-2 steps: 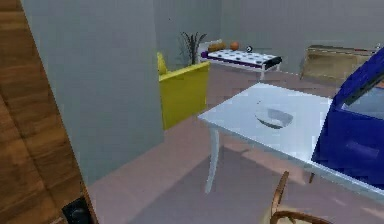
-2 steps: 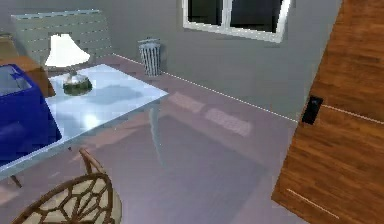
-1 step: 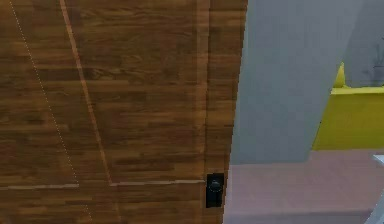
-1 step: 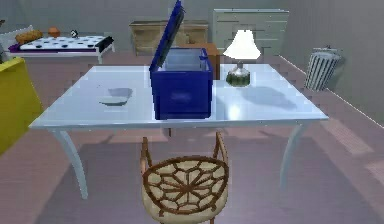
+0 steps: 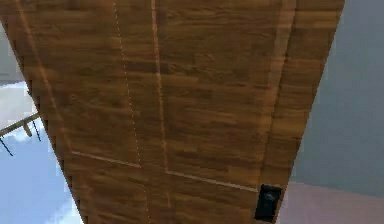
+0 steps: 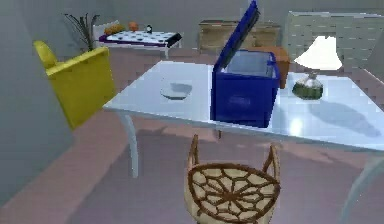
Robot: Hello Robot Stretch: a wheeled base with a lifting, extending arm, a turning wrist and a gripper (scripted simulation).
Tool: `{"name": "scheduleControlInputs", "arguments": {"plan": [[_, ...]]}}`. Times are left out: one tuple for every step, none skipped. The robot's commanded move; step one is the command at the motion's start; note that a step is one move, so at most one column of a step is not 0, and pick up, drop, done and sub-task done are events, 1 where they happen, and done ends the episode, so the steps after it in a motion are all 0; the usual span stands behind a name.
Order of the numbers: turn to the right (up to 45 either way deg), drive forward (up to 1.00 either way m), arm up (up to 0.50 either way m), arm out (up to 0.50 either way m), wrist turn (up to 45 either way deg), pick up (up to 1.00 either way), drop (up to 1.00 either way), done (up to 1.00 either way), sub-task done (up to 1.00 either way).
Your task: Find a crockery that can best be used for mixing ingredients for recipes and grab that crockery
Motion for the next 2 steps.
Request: {"name": "scheduleControlInputs", "arguments": {"plan": [[45.0, 0.0, 0.0, 0.0, 0.0, 0.0, 0.0, 0.0, 0.0], [9.0, 0.0, 0.0, 0.0, 0.0, 0.0, 0.0, 0.0, 0.0]]}}
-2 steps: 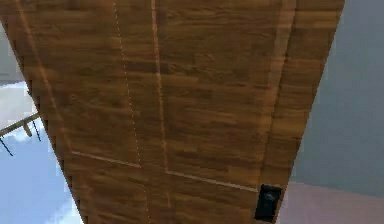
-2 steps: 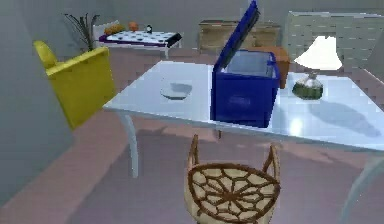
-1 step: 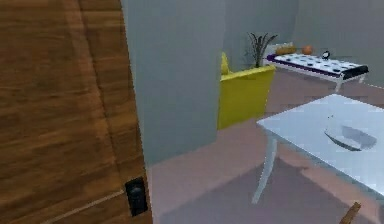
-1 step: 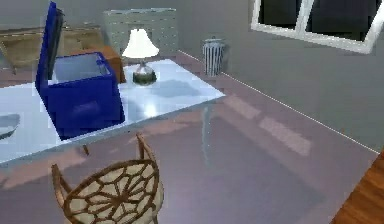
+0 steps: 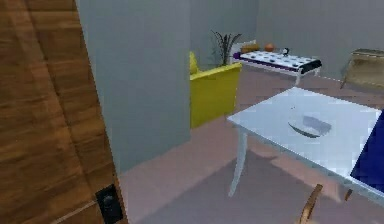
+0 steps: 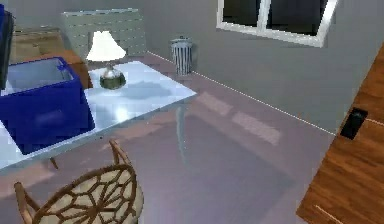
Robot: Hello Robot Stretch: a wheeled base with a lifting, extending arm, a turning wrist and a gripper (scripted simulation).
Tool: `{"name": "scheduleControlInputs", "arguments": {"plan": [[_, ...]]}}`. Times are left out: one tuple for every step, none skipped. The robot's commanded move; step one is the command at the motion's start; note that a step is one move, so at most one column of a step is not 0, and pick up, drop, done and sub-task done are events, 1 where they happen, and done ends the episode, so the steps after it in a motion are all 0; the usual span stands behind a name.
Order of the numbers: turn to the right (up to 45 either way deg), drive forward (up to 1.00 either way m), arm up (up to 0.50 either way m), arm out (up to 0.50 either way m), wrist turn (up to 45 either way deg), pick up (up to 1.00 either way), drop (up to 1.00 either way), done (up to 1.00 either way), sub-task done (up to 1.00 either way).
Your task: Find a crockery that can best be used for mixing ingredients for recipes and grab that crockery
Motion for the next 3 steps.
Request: {"name": "scheduleControlInputs", "arguments": {"plan": [[0.0, 1.0, 0.0, 0.0, 0.0, 0.0, 0.0, 0.0, 0.0], [3.0, 0.0, 0.0, 0.0, 0.0, 0.0, 0.0, 0.0, 0.0], [0.0, 0.15, 0.0, 0.0, 0.0, 0.0, 0.0, 0.0, 0.0]]}}
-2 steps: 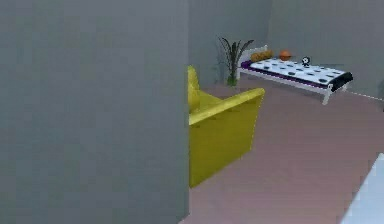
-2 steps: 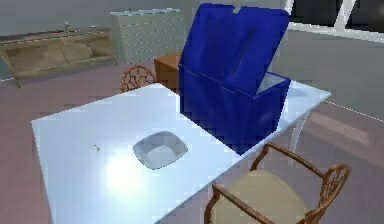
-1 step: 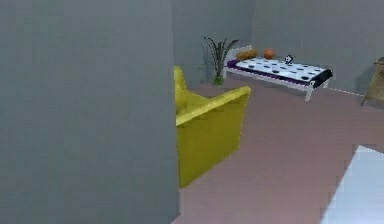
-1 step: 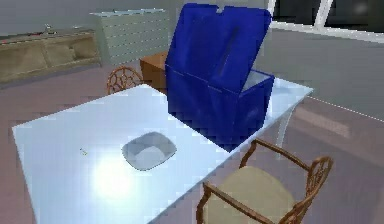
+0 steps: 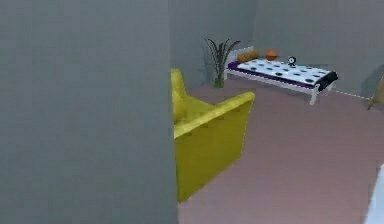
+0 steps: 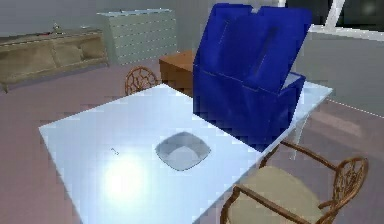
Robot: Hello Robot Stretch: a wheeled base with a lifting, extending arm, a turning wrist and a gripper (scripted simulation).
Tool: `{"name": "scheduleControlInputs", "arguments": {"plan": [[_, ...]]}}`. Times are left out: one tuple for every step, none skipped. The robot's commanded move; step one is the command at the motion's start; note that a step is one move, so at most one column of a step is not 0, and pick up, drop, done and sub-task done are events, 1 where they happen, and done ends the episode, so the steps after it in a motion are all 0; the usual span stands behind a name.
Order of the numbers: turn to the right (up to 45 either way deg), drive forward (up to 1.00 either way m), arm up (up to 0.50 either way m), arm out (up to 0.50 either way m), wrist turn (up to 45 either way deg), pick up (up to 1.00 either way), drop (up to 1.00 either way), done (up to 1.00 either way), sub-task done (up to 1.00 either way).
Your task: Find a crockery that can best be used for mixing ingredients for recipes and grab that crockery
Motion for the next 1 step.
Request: {"name": "scheduleControlInputs", "arguments": {"plan": [[0.0, 0.2, 0.0, 0.0, 0.0, 0.0, 0.0, 0.0, 0.0]]}}
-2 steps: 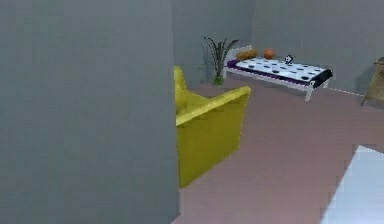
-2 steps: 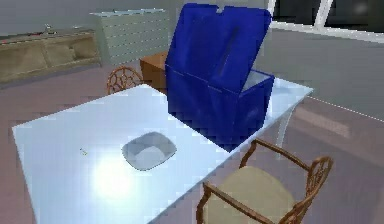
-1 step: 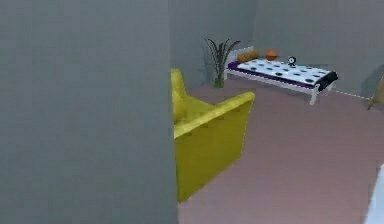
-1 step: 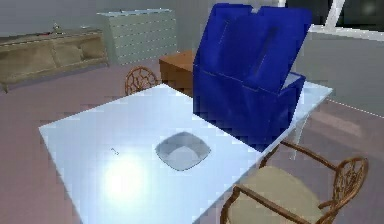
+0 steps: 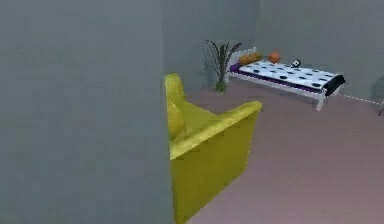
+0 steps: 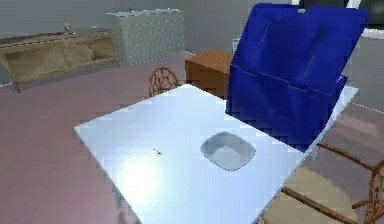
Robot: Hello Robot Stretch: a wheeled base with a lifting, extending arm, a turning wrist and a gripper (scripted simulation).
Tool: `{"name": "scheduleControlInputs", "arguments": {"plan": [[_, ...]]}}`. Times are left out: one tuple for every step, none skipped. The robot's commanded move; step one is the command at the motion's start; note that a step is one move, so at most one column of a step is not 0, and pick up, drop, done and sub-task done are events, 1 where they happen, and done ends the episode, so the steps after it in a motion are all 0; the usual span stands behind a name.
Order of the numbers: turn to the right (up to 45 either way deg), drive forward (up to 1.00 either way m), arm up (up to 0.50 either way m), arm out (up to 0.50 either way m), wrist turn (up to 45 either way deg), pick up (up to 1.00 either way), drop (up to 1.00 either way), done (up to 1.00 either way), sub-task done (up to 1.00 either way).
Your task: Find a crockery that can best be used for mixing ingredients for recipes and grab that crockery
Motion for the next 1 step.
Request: {"name": "scheduleControlInputs", "arguments": {"plan": [[45.0, 0.0, 0.0, 0.0, 0.0, 0.0, 0.0, 0.0, 0.0]]}}
